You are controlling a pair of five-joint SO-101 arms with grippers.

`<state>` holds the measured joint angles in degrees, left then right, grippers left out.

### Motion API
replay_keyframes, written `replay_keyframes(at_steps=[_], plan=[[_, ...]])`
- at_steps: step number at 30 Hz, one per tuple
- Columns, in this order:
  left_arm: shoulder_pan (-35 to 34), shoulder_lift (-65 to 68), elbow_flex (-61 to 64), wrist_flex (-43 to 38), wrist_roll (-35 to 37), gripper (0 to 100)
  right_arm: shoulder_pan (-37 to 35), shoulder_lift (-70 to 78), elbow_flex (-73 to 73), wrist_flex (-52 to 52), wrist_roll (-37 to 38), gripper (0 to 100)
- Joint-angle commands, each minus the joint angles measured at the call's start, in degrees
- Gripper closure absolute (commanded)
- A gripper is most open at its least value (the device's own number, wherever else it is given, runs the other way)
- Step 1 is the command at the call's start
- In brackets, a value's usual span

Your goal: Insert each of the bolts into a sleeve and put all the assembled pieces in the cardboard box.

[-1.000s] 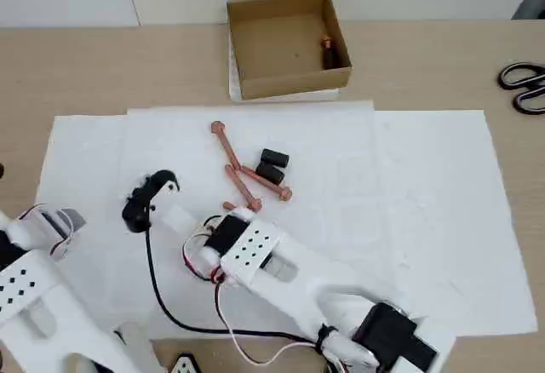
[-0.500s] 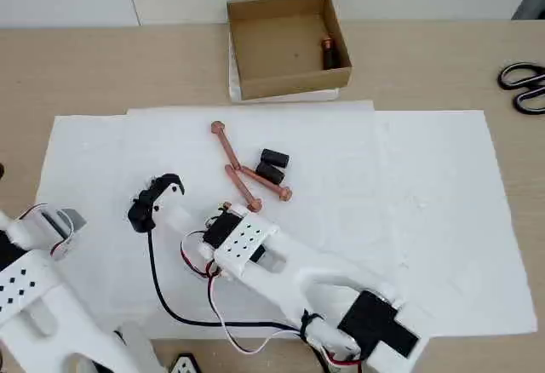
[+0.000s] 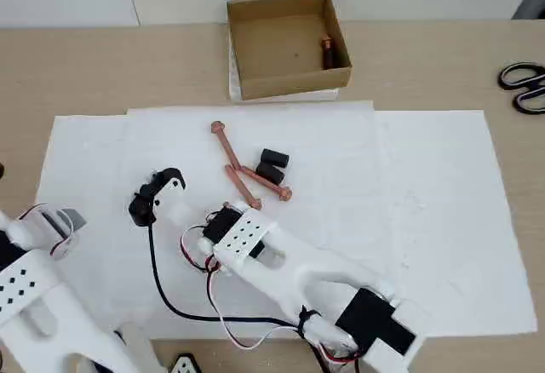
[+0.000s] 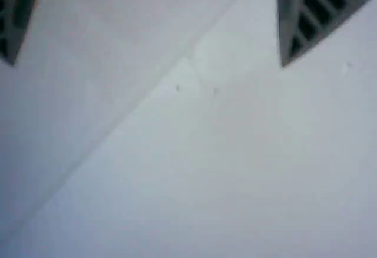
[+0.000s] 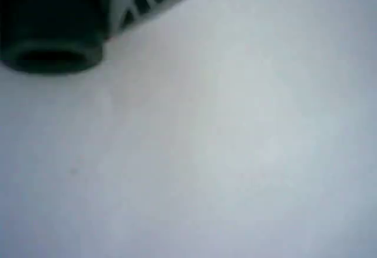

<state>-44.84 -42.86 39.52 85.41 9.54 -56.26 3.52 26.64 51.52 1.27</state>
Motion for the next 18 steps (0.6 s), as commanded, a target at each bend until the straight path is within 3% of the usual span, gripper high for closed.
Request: replay_keyframes(at_steps=[1, 9, 18], plan=[[-0.26, -0.18, -2.33, 0.35, 0.35, 73, 0.04, -0.13, -2.37, -0.48, 0.44, 83.5], [-0.18, -0.18, -2.33, 0.35, 0.35, 73, 0.75, 0.31, -5.19, 2.95, 0.35, 99.5], [-0.18, -0.18, -2.33, 0.35, 0.35, 73, 2.86, -0.22, -10.2, 7.16, 0.35, 99.4]])
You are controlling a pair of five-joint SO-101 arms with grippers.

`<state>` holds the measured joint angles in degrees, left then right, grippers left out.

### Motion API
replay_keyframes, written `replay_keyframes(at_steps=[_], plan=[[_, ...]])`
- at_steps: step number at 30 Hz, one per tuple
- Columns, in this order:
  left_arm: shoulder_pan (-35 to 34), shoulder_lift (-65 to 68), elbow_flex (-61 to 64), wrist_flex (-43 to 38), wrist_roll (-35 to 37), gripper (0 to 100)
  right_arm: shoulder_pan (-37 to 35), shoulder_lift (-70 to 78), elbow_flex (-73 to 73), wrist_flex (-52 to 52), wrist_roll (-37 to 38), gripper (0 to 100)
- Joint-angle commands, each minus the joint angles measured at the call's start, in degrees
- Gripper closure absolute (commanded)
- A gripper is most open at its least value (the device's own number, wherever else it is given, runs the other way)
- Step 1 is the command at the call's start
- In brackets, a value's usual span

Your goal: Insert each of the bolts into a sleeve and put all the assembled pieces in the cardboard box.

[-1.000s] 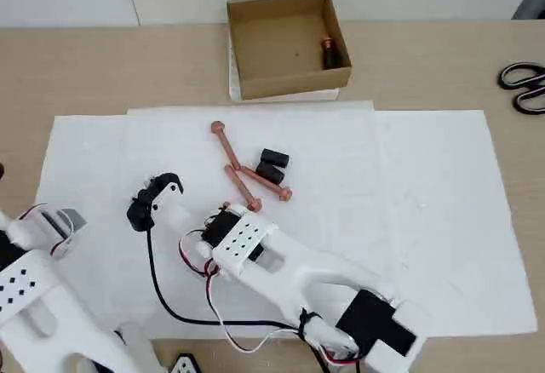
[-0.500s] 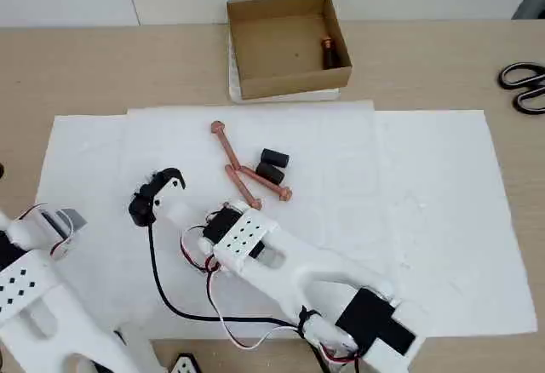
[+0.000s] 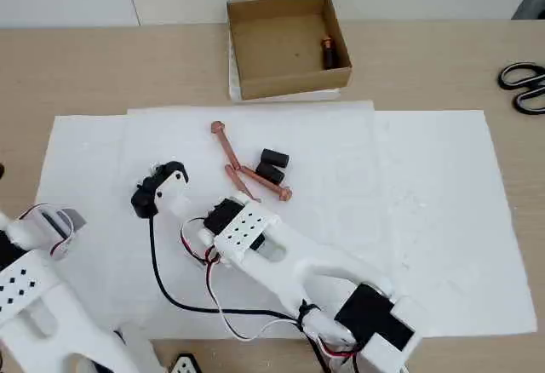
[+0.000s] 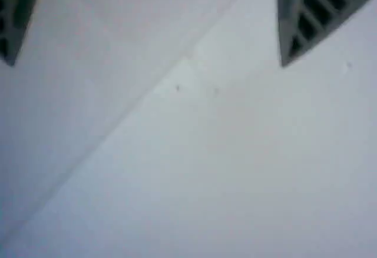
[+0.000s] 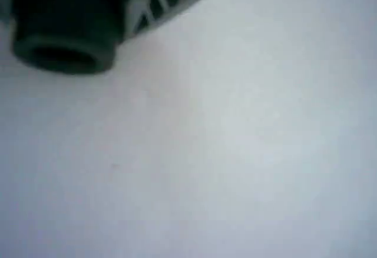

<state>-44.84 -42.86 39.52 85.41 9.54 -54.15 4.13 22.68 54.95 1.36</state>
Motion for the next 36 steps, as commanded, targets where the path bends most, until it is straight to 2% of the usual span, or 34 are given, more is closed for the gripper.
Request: replay_keyframes(at_steps=[1, 7, 10, 16, 19, 22, 26, 29, 32, 36], plan=[[-0.18, -0.18, -2.33, 0.35, 0.35, 73, 0.75, -0.84, -8.88, 6.37, 0.35, 99.4], [-0.09, -0.18, -2.24, 0.26, 0.26, 73, 1.01, -0.75, -29.54, 22.99, 0.35, 99.5], [-0.18, -0.18, -2.24, 0.26, 0.09, 73, 4.7, -0.31, -39.21, 29.58, 0.09, 99.5], [-0.18, 0.18, -2.07, 0.18, -0.53, 73, 23.34, -0.31, -48.53, 37.41, -3.16, 99.5], [-0.09, 0.0, -1.19, -0.53, -5.71, 73, 33.63, -0.22, -48.53, 39.6, -5.1, 99.5], [0.44, 0.0, -1.63, -0.79, -10.64, 73, 40.31, -0.22, -48.35, 41.45, -5.45, 99.5], [6.24, 0.0, -3.03, -0.53, -16.0, 73, 43.82, -0.22, -45.63, 42.24, -5.19, 99.5], [13.71, 0.35, -4.26, -1.32, -16.62, 73, 43.65, 1.27, -41.14, 40.92, -5.36, 99.5], [22.77, 0.35, -5.32, -2.81, -13.89, 73, 43.65, 4.53, -39.21, 39.52, -5.45, 99.5], [30.15, 2.9, -7.6, -4.04, -10.11, 73, 43.74, 9.63, -38.95, 39.34, -5.45, 99.5]])
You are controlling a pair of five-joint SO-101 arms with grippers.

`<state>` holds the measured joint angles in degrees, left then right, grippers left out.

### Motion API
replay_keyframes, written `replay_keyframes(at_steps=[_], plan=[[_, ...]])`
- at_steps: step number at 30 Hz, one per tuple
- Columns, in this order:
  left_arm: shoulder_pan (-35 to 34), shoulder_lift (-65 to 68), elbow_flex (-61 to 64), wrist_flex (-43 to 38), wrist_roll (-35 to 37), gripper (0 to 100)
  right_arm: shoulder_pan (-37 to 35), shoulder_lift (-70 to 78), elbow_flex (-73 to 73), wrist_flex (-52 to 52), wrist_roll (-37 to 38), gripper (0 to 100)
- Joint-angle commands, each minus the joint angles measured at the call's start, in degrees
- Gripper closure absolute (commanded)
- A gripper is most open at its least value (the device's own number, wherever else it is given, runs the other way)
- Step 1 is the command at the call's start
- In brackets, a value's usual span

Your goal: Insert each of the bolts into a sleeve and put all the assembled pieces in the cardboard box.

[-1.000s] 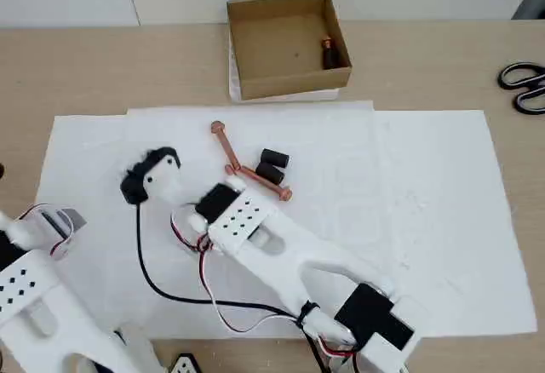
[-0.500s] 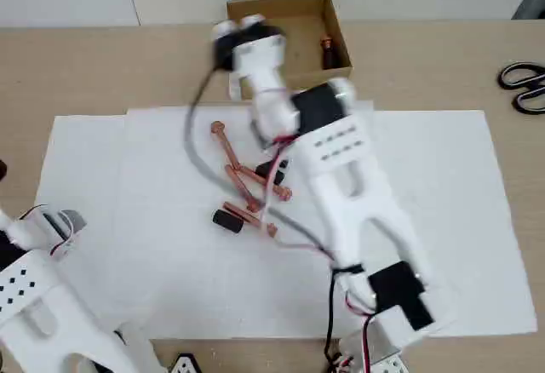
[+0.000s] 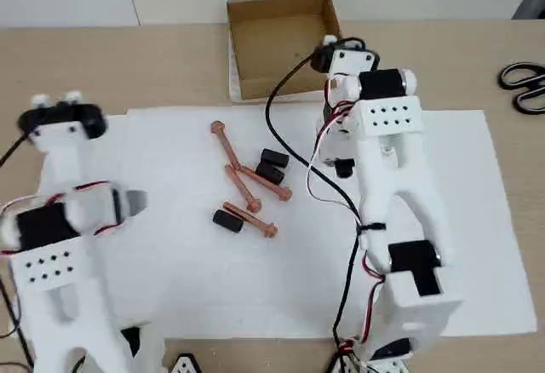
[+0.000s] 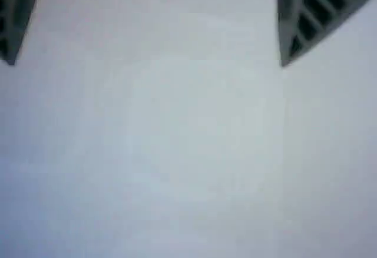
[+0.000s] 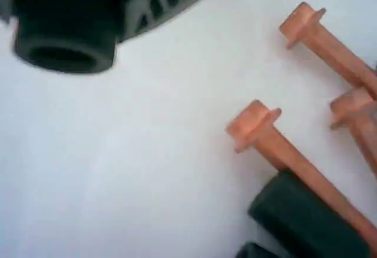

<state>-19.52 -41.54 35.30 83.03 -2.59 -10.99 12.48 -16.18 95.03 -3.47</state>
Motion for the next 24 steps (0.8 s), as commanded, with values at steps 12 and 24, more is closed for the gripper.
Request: replay_keyframes(at_steps=[12, 24], plan=[[7.91, 14.42, -8.04, -1.49, 3.34, 73, 0.66, 9.89, -0.18, -4.0, -0.35, 95.3], [9.23, 14.42, -7.96, -1.41, 3.34, 73, 0.48, 15.16, -0.18, -4.09, 1.41, 91.2]])
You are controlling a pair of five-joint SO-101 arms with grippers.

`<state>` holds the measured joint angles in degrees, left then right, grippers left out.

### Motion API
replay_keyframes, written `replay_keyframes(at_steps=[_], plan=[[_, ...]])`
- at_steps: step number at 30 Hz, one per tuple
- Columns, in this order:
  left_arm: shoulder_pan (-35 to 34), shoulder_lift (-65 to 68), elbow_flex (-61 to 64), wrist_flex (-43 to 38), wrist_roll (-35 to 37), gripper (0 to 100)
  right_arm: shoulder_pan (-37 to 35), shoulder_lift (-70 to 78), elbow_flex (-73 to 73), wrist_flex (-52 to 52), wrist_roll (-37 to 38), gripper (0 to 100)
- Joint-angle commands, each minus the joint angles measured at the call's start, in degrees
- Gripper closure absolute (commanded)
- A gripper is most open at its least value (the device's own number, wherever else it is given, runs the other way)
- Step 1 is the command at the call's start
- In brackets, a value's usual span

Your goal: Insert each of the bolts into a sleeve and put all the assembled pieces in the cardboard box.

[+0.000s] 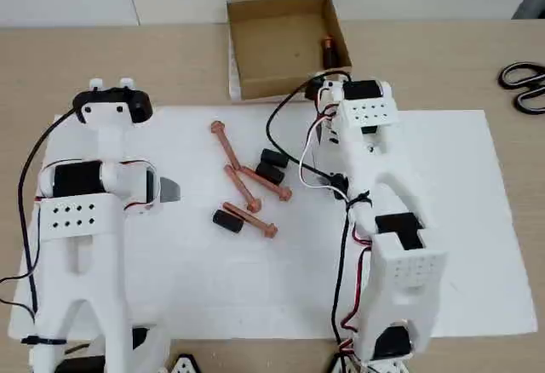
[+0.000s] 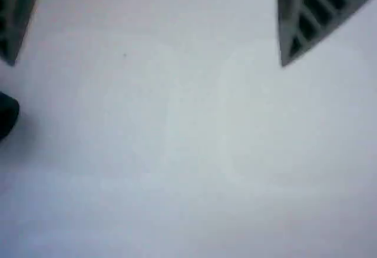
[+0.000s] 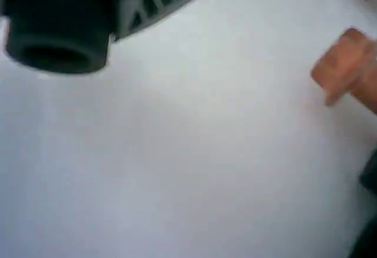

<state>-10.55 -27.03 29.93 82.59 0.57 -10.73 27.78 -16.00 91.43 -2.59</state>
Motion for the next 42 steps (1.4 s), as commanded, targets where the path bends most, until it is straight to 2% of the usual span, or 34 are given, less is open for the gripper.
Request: replay_keyframes(at_steps=[1, 7, 42], plan=[[0.26, -0.09, -2.59, -0.97, 0.18, 73, 0.22, 0.22, -0.35, -0.48, 0.62, 91.1], [0.26, -0.09, -2.59, -0.97, 0.18, 73, -0.04, 0.92, -0.44, 0.13, 2.64, 84.7], [0.18, -0.09, -2.33, -0.88, 0.18, 73, 0.04, 4.35, -0.09, 2.42, 2.11, 88.0]])
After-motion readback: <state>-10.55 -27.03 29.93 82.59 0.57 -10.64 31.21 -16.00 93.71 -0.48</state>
